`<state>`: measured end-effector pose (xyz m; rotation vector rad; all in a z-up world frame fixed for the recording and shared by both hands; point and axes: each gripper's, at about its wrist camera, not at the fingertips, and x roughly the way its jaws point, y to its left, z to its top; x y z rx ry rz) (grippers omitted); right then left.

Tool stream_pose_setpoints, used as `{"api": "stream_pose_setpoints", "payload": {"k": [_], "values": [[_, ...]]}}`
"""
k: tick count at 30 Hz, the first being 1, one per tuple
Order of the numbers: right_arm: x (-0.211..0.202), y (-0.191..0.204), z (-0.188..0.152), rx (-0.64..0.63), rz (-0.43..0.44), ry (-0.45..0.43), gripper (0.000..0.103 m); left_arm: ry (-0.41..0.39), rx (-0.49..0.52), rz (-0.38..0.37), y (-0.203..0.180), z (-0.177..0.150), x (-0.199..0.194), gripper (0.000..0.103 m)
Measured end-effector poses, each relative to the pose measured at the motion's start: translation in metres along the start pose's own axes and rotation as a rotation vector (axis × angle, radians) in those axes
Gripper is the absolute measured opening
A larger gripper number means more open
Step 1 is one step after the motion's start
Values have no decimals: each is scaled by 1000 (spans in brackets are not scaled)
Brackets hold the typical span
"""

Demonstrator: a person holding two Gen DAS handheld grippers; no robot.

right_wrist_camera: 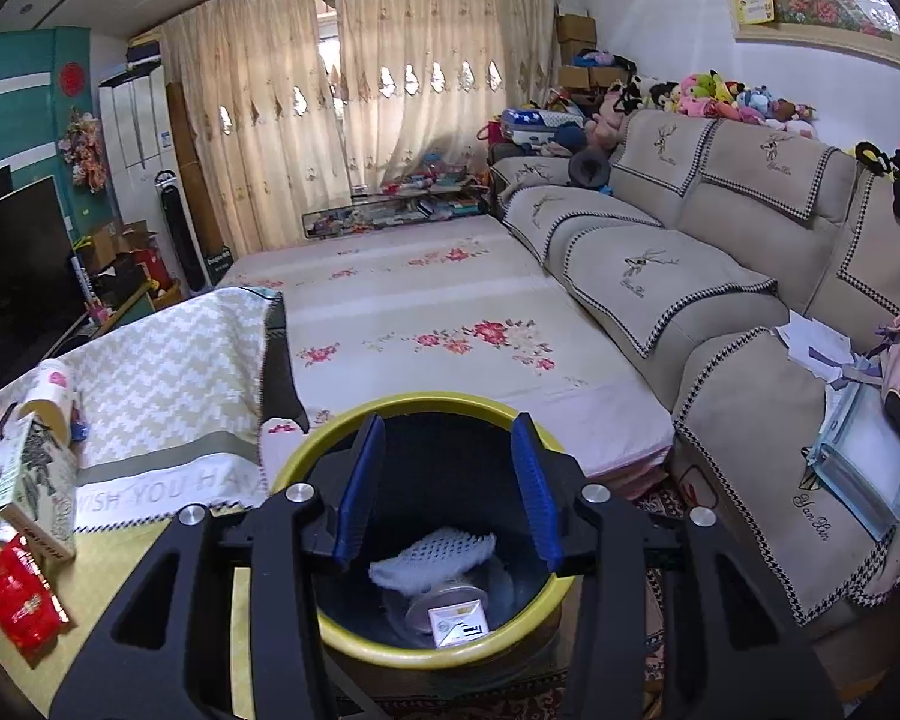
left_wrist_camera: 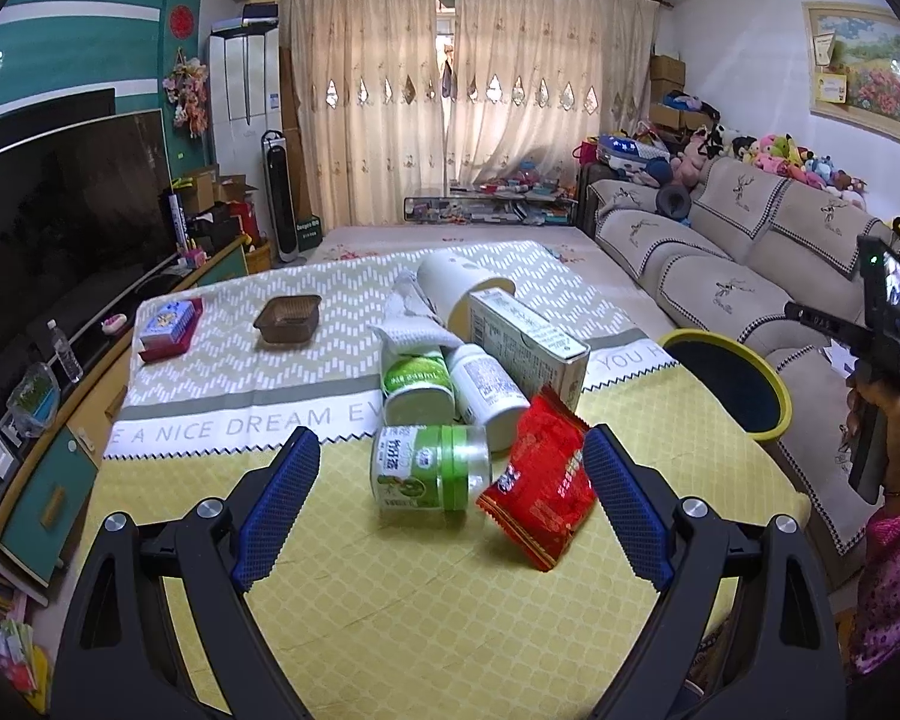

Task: Collect trash
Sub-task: 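Release the foam net into the bin with the right gripper, then grasp the red snack wrapper with the left gripper and lift it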

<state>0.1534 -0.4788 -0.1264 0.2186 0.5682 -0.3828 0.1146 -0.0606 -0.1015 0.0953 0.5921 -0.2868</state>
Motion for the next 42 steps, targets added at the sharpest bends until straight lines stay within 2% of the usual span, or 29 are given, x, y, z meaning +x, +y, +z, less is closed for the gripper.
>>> {"api": "stream_pose_setpoints", "payload": {"k": [6,14,19,26,36,38,40,42], "values": [[-18,10,-6,-18,45,-9,45,73,-17,-54,-5,-12,25,88],[-23,20,-10,-25,92,0,46,192,-37,-107,-21,-32,71,87],[-22,21,-11,-24,103,8,46,261,-67,-148,-24,-40,96,75],[-15,21,-14,-18,112,24,46,307,-95,-188,-29,-43,116,66],[-12,22,-17,-12,121,31,46,297,-129,-205,-32,-36,124,34],[-12,22,-17,-10,123,28,46,286,-122,-209,-34,-35,123,26],[-13,22,-17,-9,126,27,46,275,-112,-215,-35,-34,120,13],[-14,22,-17,-10,129,25,46,266,-94,-208,-37,-34,116,12]]}}
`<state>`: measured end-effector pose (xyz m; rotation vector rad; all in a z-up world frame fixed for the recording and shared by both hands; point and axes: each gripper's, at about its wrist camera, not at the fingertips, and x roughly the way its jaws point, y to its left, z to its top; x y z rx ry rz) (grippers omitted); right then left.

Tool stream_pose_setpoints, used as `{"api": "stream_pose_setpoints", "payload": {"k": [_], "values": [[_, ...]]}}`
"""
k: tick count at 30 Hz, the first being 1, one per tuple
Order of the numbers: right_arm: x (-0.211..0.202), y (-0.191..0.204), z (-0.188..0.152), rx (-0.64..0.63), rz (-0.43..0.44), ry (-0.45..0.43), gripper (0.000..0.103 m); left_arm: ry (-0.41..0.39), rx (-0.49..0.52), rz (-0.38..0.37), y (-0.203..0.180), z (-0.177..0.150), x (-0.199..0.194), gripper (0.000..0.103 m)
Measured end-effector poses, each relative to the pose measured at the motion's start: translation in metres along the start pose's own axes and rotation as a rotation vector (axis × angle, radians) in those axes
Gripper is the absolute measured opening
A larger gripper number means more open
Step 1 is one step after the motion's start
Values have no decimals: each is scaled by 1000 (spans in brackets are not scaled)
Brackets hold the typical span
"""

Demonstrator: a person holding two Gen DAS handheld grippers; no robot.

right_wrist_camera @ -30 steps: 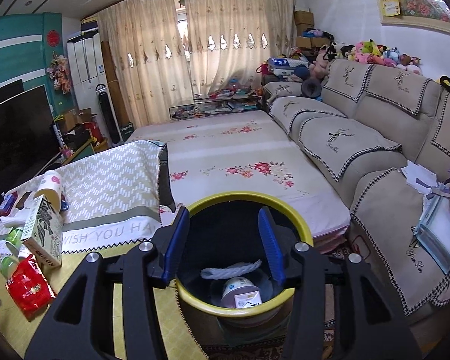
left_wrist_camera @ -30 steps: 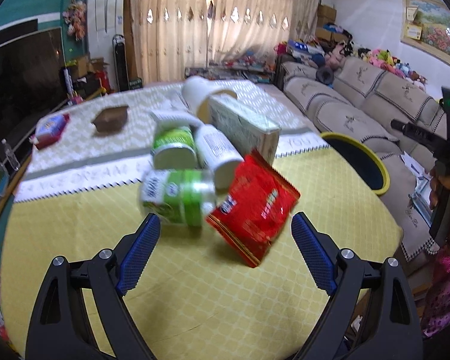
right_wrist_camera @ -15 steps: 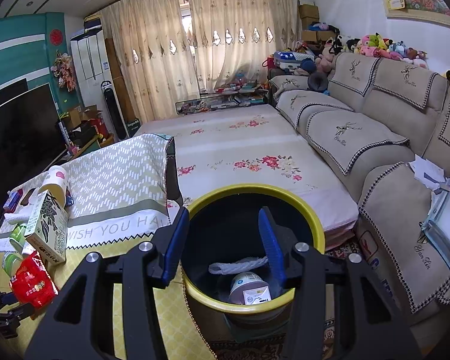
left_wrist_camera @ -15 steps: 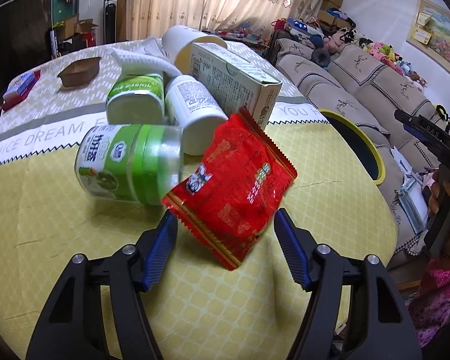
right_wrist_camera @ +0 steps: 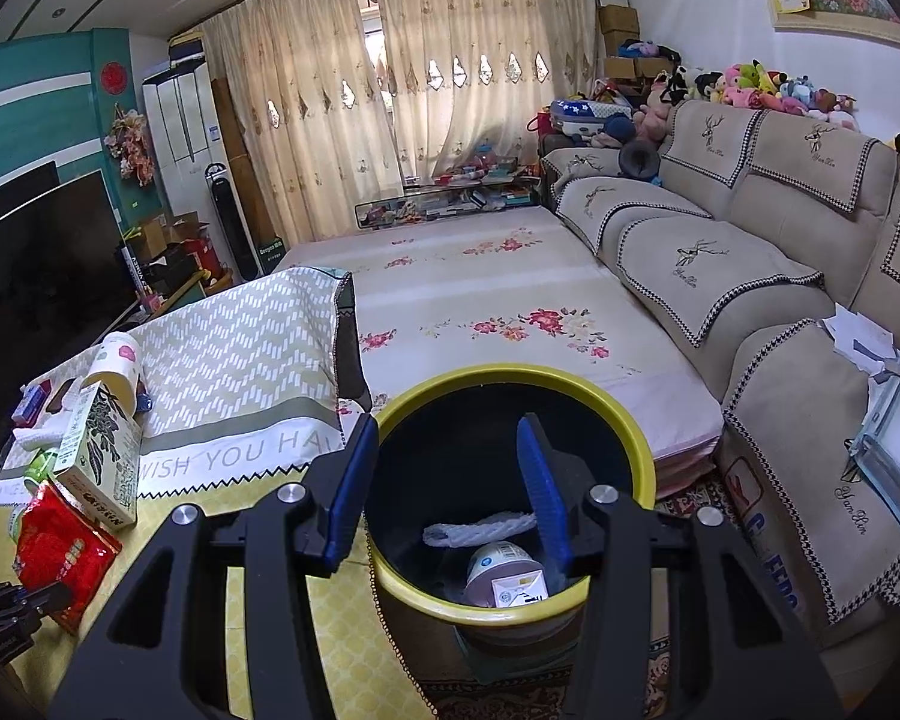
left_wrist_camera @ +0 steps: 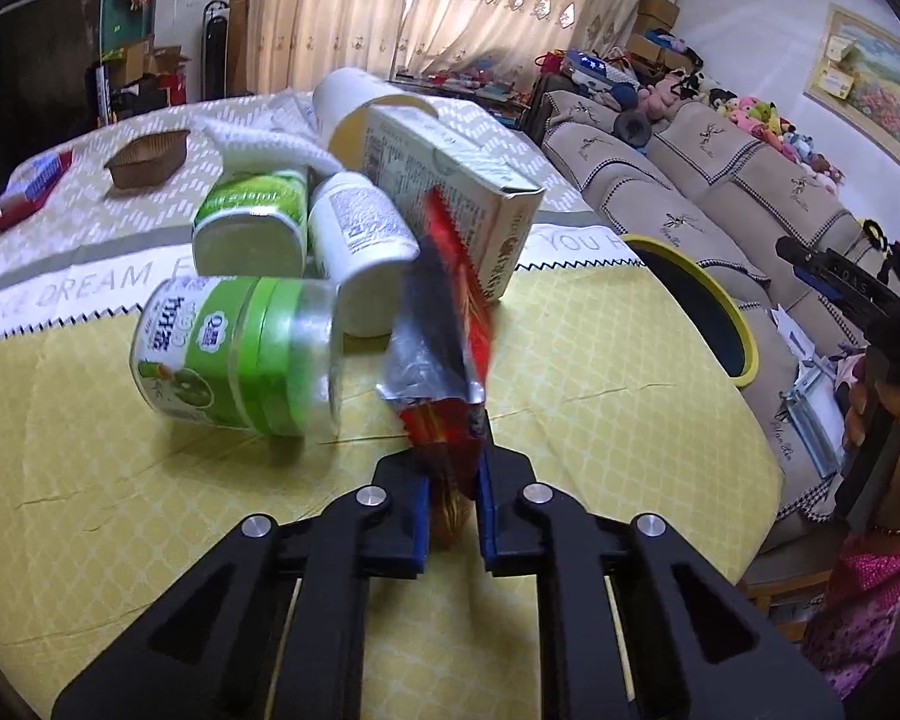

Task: Collect trash
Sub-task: 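Grasp the red snack wrapper with the left gripper and lift it, then drop the red wrapper into the bin with the left gripper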

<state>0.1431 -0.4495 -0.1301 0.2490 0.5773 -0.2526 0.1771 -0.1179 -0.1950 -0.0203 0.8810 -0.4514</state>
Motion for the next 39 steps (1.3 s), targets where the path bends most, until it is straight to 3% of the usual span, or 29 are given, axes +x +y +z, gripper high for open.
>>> {"api": "stream_pose_setpoints", "payload": {"k": [9,14,18,28,34,39], "values": [[-17,-3,1,-16,7,-28,46,-70,121,17,-25,1,-48,12],[-29,-11,-3,-30,-15,-34,46,-117,187,-40,-53,18,-67,12],[-39,-27,-8,-13,-42,-44,46,-120,249,-90,-85,33,-60,12],[-60,-78,-17,75,-97,-68,46,-16,397,-300,-198,75,15,12],[-62,-102,-22,128,-120,-64,48,43,438,-319,-248,98,76,14],[-62,-113,-24,147,-128,-61,48,68,409,-275,-263,115,125,27]]}}
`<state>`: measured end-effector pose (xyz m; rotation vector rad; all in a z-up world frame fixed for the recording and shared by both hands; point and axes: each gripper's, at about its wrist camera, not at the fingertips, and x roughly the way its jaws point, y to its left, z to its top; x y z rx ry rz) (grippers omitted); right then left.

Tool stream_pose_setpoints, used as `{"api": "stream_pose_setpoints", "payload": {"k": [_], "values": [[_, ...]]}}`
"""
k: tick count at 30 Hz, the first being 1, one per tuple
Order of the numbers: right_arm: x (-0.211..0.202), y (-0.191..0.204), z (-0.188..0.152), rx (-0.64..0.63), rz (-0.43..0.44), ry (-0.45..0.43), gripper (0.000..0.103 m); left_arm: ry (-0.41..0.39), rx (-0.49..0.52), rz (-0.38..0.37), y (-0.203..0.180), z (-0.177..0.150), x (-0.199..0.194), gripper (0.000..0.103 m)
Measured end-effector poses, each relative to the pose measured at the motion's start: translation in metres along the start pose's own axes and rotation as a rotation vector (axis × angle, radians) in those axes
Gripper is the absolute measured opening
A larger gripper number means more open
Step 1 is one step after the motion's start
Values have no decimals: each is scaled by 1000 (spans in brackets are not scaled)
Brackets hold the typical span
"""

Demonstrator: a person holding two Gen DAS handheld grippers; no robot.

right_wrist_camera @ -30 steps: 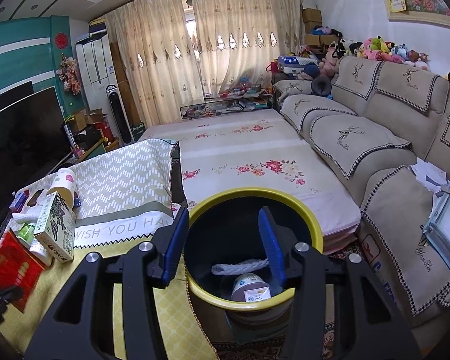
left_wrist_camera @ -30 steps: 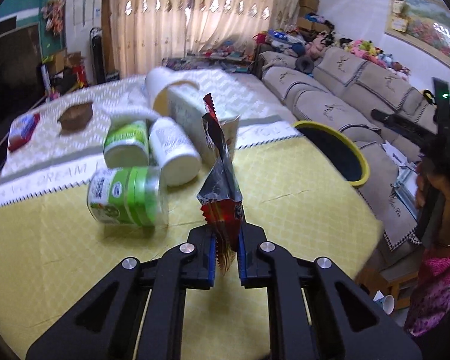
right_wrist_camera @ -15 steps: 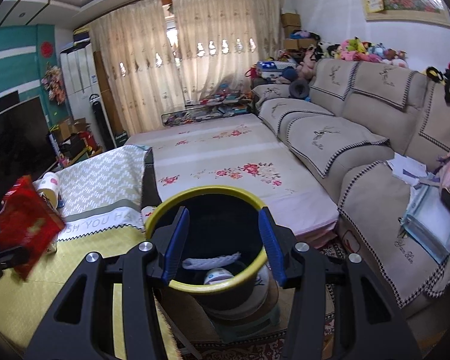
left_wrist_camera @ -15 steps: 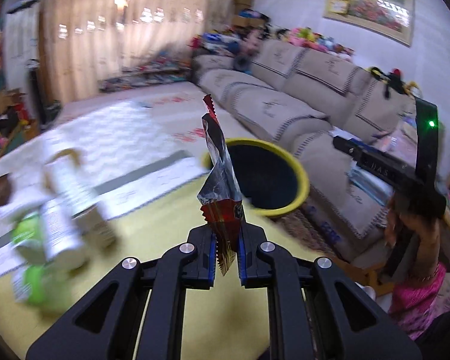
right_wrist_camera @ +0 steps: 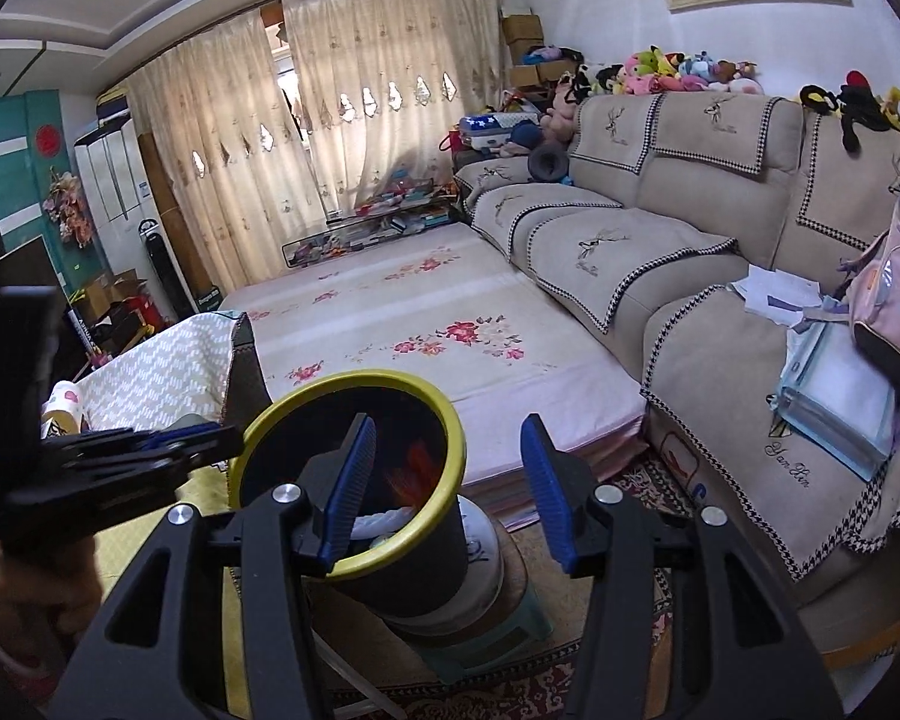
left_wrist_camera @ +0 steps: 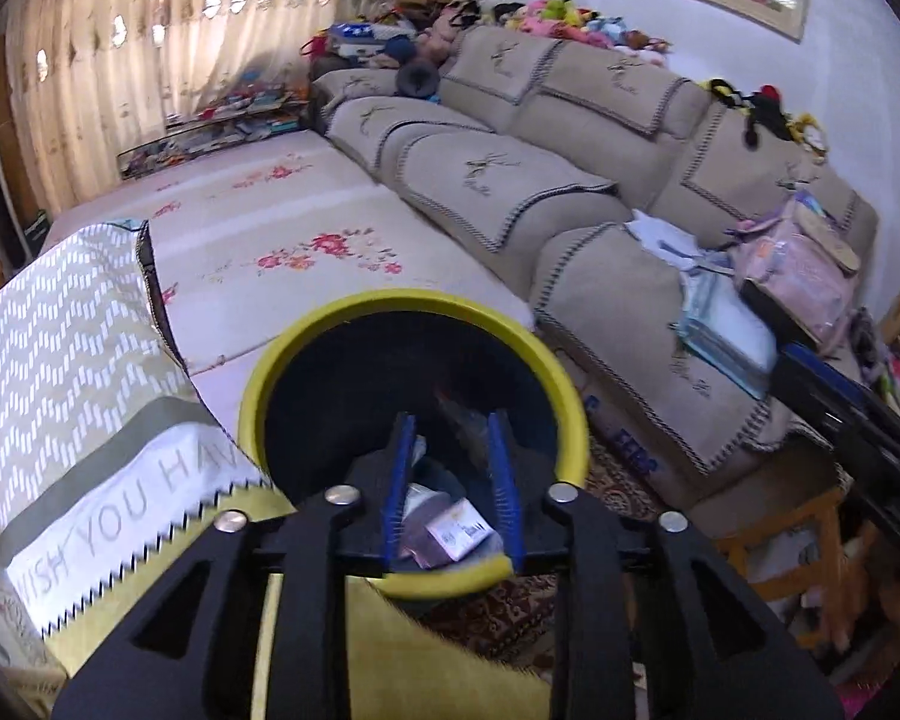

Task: Collect trash
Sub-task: 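Drop the red wrapper into the bin with the left gripper, then grasp the white box with the right gripper and lift it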

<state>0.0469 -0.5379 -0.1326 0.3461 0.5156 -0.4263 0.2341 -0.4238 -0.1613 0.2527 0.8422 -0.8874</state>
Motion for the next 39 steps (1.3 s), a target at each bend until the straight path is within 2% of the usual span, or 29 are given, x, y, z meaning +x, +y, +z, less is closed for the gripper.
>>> {"api": "stream_pose_setpoints", "payload": {"k": [2,5,6,10,13,18,21,24,27,32,36,39], "values": [[0,-1,-1,5,6,1,49,0,-25,0,7,0,2,27],[3,1,-1,0,15,10,49,-40,-28,18,16,-8,-20,36],[5,3,-2,-2,22,15,49,-68,-20,43,17,-12,-34,41],[10,18,-5,-23,59,34,49,-140,-28,75,26,-37,-88,53],[13,40,-9,-62,99,54,50,-183,-55,102,37,-60,-131,61],[18,88,-17,-143,193,91,50,-263,-130,197,67,-105,-208,72],[19,123,-26,-199,260,116,50,-290,-173,255,83,-125,-240,73],[20,166,-36,-261,358,152,50,-326,-212,354,98,-153,-275,76],[21,207,-45,-325,434,180,50,-350,-255,420,113,-181,-301,77],[21,262,-47,-385,550,201,50,-376,-325,468,133,-215,-329,78],[25,295,-52,-430,592,220,50,-384,-355,482,143,-232,-339,79],[32,315,-61,-474,592,234,50,-383,-372,470,144,-233,-337,79]]}}
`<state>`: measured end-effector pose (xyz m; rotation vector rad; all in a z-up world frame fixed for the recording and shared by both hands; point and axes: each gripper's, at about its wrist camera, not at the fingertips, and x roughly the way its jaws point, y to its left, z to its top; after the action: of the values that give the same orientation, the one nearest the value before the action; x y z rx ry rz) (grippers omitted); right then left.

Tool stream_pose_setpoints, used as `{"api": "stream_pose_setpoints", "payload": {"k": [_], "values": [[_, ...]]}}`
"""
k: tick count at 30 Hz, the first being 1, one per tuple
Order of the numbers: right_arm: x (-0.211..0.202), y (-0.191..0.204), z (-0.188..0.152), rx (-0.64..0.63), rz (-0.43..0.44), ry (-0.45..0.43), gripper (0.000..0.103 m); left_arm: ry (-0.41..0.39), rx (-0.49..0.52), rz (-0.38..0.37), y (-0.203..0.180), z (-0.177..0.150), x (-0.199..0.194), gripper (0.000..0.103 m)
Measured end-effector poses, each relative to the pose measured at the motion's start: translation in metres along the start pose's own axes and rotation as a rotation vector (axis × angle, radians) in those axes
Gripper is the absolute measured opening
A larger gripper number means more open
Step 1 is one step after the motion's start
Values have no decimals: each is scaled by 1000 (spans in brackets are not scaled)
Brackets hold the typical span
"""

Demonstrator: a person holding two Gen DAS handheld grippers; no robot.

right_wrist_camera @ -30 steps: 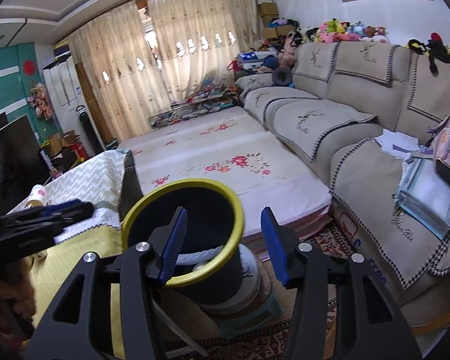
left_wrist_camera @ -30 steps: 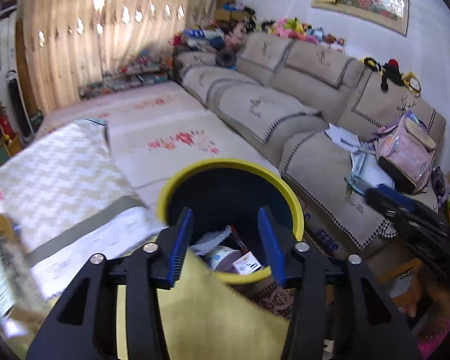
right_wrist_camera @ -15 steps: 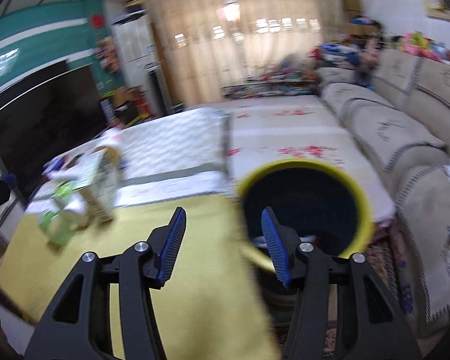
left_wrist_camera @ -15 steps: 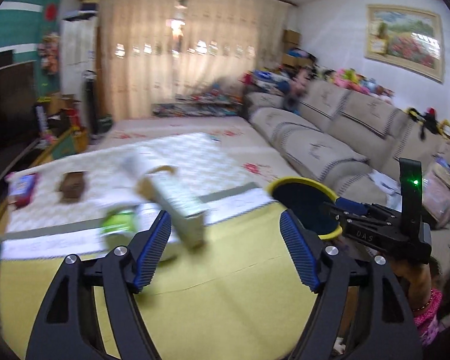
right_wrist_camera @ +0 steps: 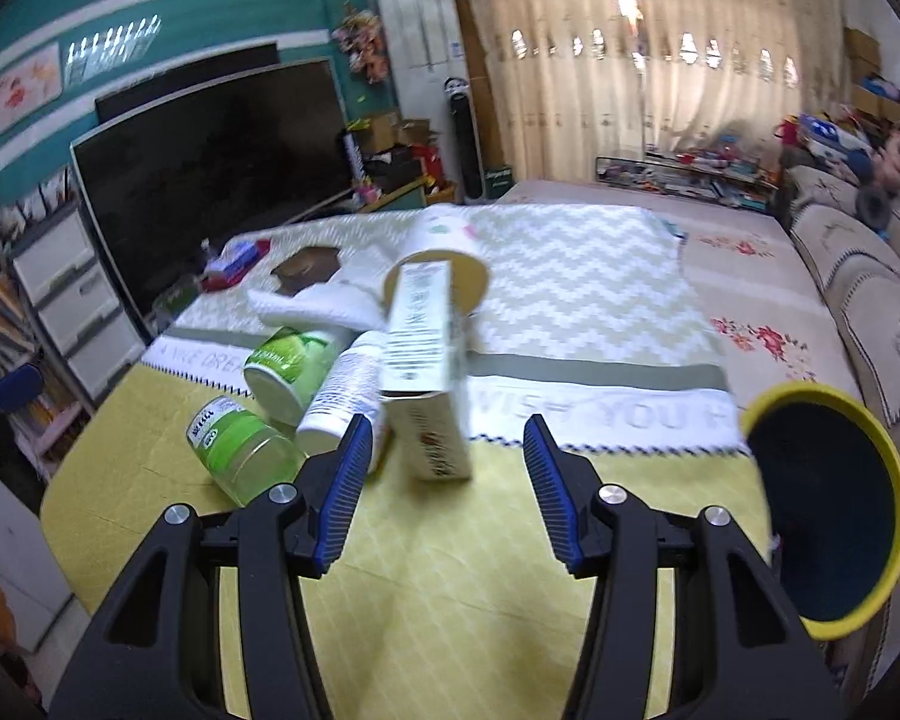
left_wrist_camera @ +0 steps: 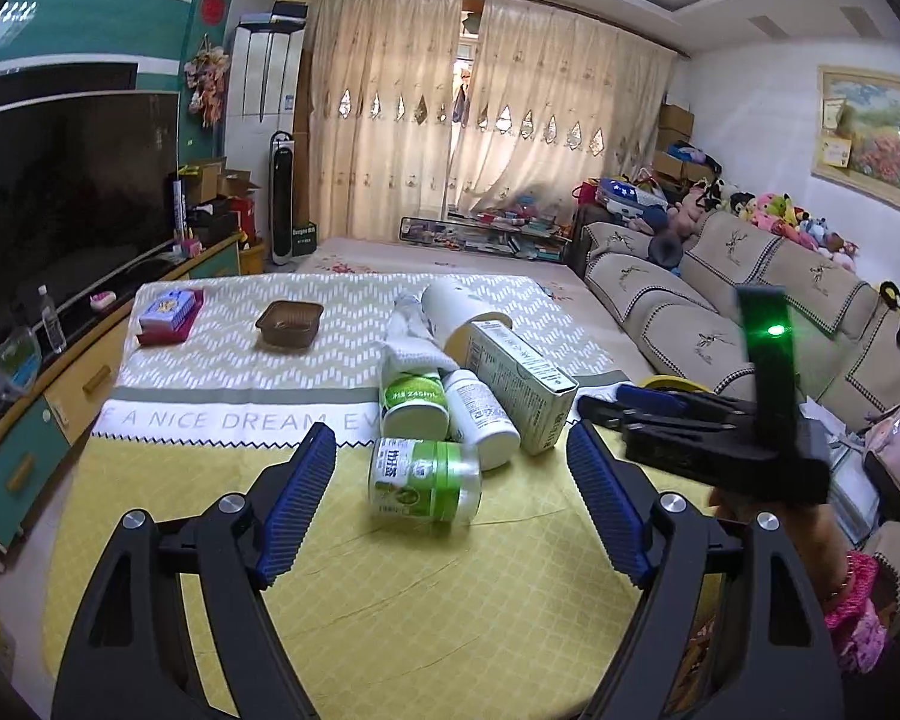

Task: Collect trash
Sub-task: 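Grasp the white box with the right gripper and lift it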

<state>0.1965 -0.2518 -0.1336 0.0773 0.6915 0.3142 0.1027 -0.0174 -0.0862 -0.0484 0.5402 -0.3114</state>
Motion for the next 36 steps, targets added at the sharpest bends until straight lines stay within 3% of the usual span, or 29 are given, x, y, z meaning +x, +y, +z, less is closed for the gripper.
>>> {"api": "stream_pose_setpoints", "payload": {"k": [8,14,15,17,19,25,36], "values": [[46,11,7,-14,-66,67,50,13,-24,0,3,-6,9,79],[59,7,11,-3,-64,80,48,30,-47,-9,12,-11,17,79],[60,6,11,0,-63,81,47,30,-47,-10,13,-12,18,79],[62,3,11,0,-59,91,31,29,-47,-13,14,-12,19,79],[62,2,11,-3,-57,97,29,28,-47,-13,14,-13,20,79],[40,1,7,2,-34,74,28,29,-48,-17,12,-13,20,79],[-45,-16,-15,49,24,-2,28,14,-18,-37,-5,-12,14,79]]}}
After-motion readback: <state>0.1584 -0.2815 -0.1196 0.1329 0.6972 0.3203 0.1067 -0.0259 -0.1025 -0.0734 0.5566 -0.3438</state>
